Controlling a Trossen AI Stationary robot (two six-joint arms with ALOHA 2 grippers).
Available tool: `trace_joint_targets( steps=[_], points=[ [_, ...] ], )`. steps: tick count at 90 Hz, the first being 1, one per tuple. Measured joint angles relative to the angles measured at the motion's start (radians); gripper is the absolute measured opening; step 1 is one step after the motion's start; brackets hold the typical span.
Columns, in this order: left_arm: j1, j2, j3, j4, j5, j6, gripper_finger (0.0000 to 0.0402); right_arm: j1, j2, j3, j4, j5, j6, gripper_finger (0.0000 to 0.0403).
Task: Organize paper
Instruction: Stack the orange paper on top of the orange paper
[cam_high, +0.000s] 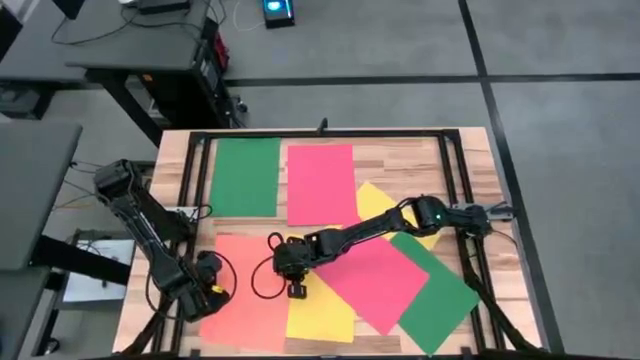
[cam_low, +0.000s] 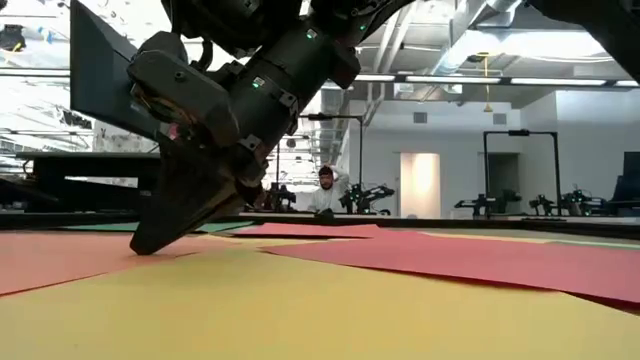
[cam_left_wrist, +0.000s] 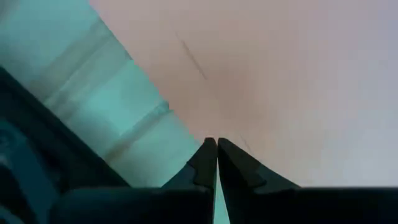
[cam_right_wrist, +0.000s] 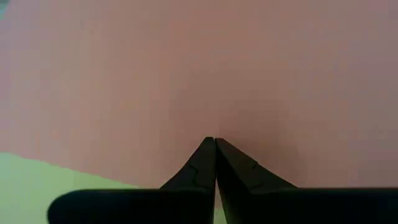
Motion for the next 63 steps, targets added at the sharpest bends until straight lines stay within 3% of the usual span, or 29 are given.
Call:
trace_joint_targets(
  steps=[20, 42, 63],
  points=[
    [0.013, 0.023, 0.026, 0.093, -0.21, 0.118, 0.0, -0.001, -0.005, 0.013, -0.029, 0.001, 0.0, 0.0],
    [0.075, 0.13, 0.026, 0.162, -0.214, 0.237, 0.0, 0.017, -0.039, 0.043, -0.105, 0.004, -0.001, 0.0],
    [0.08, 0.149, 0.026, 0.133, -0.211, 0.206, 0.0, 0.06, -0.037, 0.043, -0.229, 0.004, -0.018, 0.0]
  ],
)
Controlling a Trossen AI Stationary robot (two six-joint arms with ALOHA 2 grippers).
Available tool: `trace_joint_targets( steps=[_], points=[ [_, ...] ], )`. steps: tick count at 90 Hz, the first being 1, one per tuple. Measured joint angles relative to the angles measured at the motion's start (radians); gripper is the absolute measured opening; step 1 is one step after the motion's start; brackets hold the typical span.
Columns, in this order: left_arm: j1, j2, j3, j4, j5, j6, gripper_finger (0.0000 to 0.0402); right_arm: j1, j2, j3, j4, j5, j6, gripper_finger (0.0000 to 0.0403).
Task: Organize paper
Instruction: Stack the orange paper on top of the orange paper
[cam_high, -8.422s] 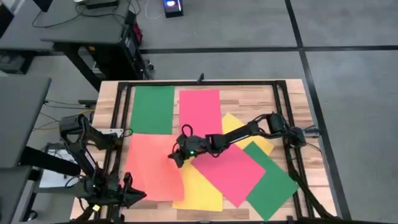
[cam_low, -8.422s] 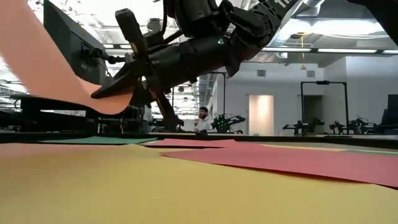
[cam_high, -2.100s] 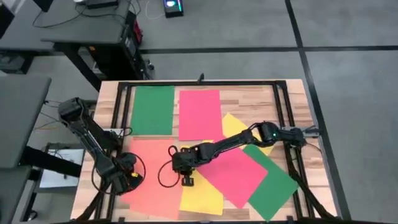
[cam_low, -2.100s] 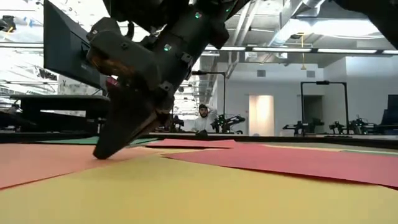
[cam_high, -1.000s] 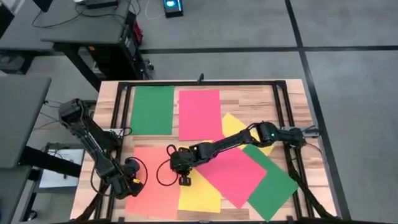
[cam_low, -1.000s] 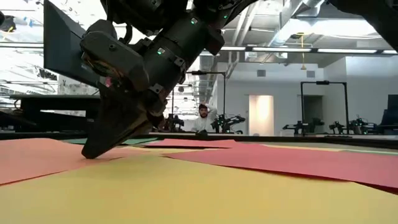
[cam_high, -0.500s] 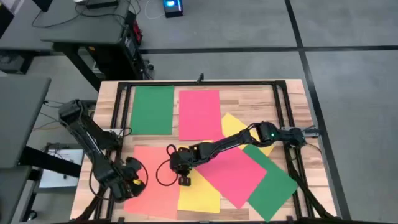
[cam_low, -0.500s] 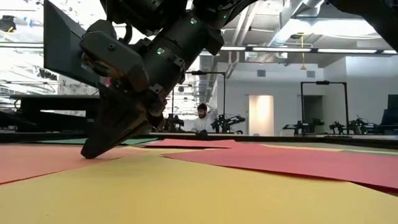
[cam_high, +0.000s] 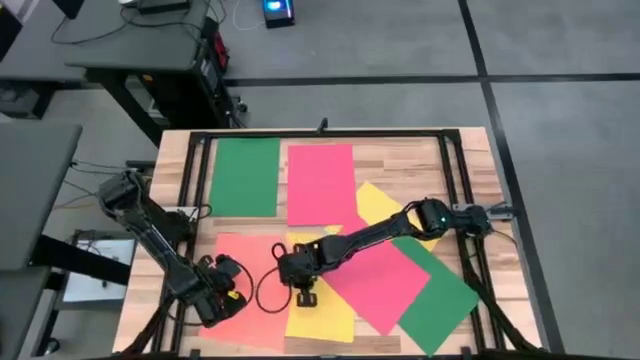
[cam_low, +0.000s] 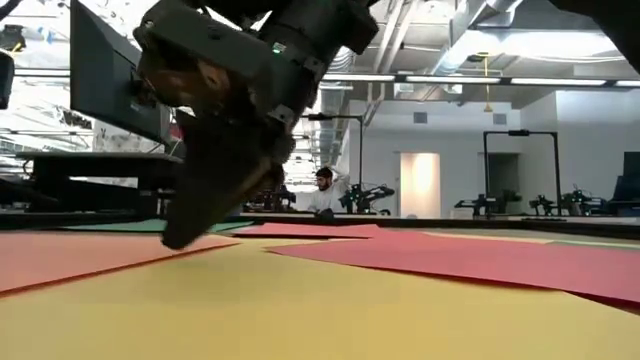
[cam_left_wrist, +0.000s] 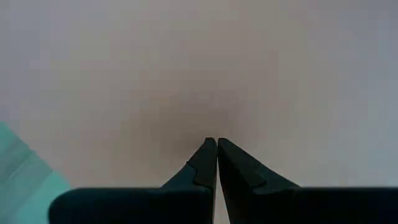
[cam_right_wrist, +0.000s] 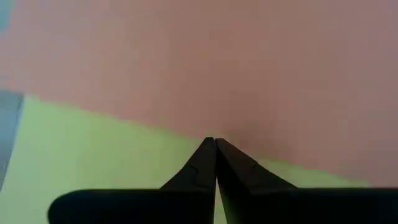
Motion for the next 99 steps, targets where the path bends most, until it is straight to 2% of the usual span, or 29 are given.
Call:
trace_joint_targets(
  steps=[31, 69, 75, 89, 99],
  points=[
    [-0.02, -0.001, 0.0, -0.087, 0.082, -0.146, 0.0, 0.017, -0.004, 0.003, -0.12, 0.0, -0.001, 0.0],
    [-0.068, -0.001, 0.0, -0.156, 0.111, -0.264, 0.0, 0.043, -0.007, 0.005, -0.201, 0.0, 0.001, 0.0],
    [-0.068, -0.001, 0.009, -0.157, 0.082, -0.252, 0.0, 0.046, -0.007, 0.005, -0.202, -0.001, 0.0, 0.0],
    [-0.055, -0.002, 0.037, -0.114, -0.082, -0.141, 0.0, 0.046, -0.006, 0.004, -0.201, -0.005, 0.0, 0.0],
    [-0.013, 0.009, 0.033, -0.11, -0.098, -0.079, 0.0, 0.046, -0.006, 0.004, -0.201, -0.005, -0.002, 0.0]
  ],
)
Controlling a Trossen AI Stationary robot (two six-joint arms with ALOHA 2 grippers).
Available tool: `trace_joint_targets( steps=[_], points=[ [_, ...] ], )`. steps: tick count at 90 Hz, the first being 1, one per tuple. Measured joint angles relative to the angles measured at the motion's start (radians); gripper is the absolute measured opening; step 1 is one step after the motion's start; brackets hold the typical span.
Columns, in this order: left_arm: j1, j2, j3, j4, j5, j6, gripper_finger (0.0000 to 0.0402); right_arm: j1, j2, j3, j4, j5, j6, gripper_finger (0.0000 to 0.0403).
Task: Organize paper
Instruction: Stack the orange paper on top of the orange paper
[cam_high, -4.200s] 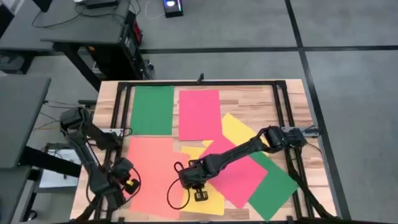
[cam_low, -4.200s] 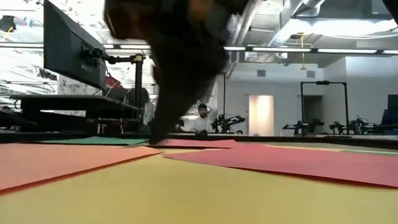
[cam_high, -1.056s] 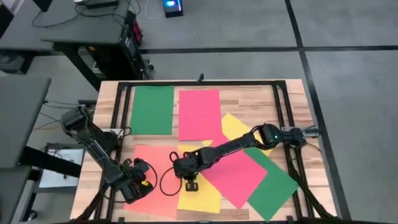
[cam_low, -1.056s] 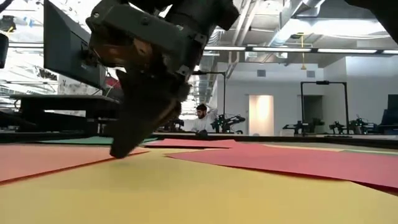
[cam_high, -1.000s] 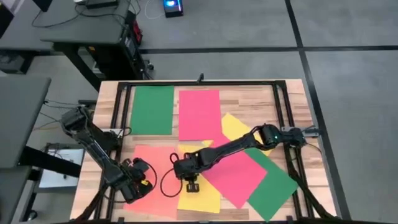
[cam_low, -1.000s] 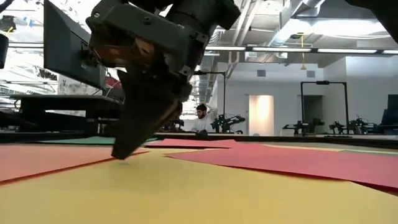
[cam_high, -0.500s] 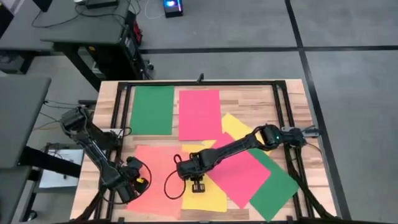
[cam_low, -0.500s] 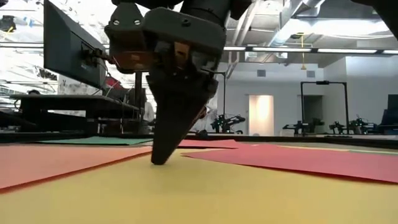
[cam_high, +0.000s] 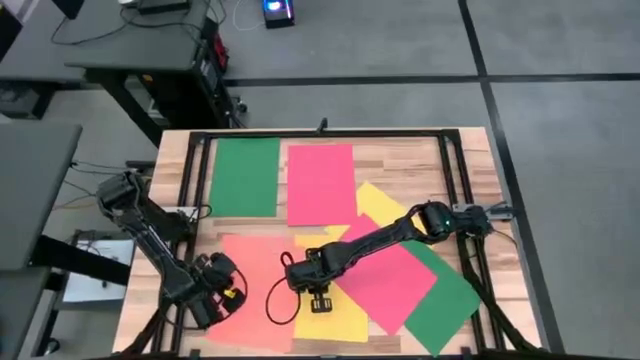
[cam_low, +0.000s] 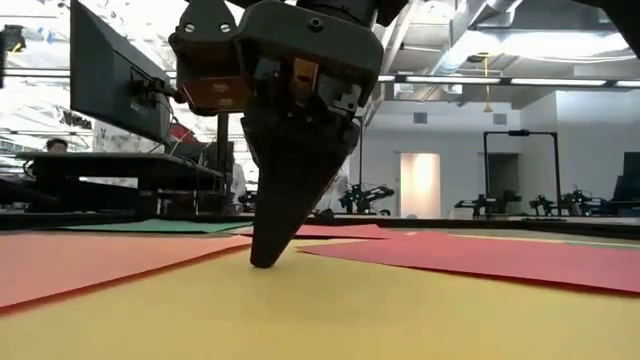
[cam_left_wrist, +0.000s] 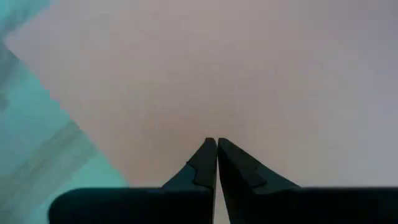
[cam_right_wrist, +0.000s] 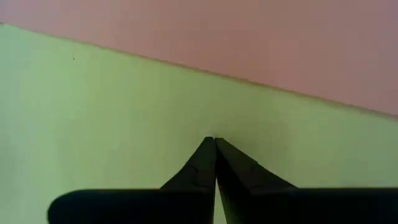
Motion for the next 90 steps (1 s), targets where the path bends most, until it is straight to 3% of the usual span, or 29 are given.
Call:
trace_joint_targets(
  steps=[21, 50, 90],
  points=[
    [0.09, 0.011, -0.066, 0.119, 0.015, 0.119, 0.0, 0.0, 0.001, -0.001, 0.0, -0.001, 0.0, 0.0],
    [0.08, 0.01, -0.065, -0.011, 0.123, -0.022, 0.0, 0.0, 0.001, -0.001, 0.0, -0.001, 0.0, 0.0],
    [0.027, 0.007, -0.044, -0.037, 0.146, -0.026, 0.0, -0.002, 0.002, -0.002, -0.003, -0.038, 0.0, 0.0]
  ],
)
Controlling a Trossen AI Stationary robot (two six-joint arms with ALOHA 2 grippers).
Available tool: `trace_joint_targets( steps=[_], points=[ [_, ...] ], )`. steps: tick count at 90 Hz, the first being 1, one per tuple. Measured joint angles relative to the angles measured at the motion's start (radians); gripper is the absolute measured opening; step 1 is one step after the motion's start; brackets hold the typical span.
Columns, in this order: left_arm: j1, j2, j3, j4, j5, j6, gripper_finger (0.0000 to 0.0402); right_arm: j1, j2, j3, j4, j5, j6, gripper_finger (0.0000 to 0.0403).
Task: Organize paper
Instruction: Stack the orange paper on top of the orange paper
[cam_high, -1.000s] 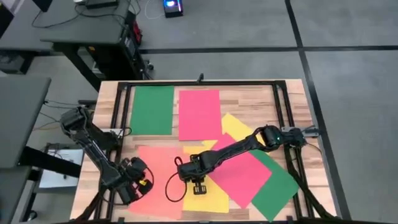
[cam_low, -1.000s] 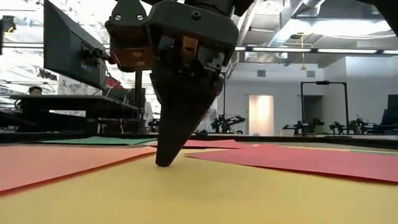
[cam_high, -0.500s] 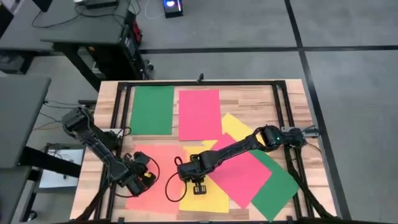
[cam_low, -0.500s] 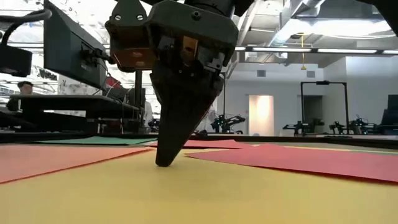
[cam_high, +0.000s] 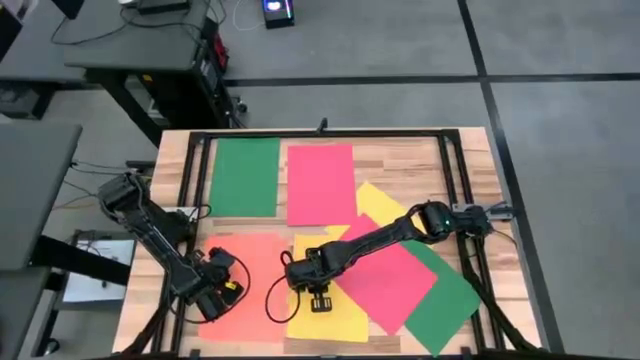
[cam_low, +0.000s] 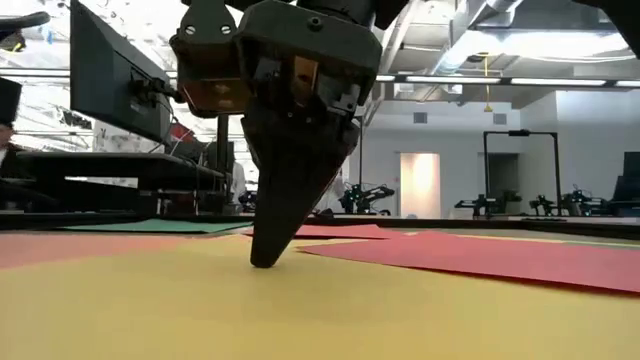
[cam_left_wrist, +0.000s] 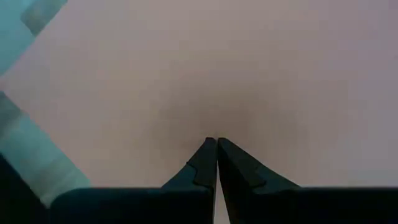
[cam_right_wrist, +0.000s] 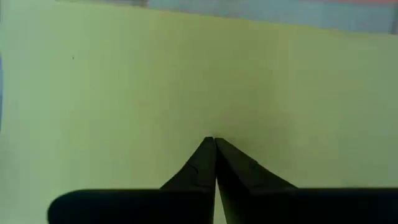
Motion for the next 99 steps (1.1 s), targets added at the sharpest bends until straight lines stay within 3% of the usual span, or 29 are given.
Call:
trace_joint_targets(
  steps=[47, 58, 72, 84, 99],
  points=[
    [0.001, 0.0, 0.196, -0.282, -0.04, 0.015, 0.0, 0.001, 0.008, 0.132, -0.03, -0.017, -0.007, 0.0],
    [0.001, 0.0, 0.199, -0.335, 0.071, -0.024, 0.0, 0.0, 0.007, 0.174, 0.0, -0.012, -0.032, 0.0],
    [-0.005, 0.0, 0.199, -0.361, 0.207, -0.043, 0.0, -0.013, 0.016, 0.179, 0.163, -0.007, -0.047, 0.0],
    [-0.008, 0.0, 0.162, -0.324, 0.296, 0.0, 0.0, -0.044, 0.062, 0.18, 0.237, -0.003, -0.049, 0.0],
    [-0.01, 0.001, 0.068, -0.217, 0.377, 0.126, 0.0, -0.085, 0.093, 0.177, 0.202, 0.017, -0.034, 0.0]
  ],
)
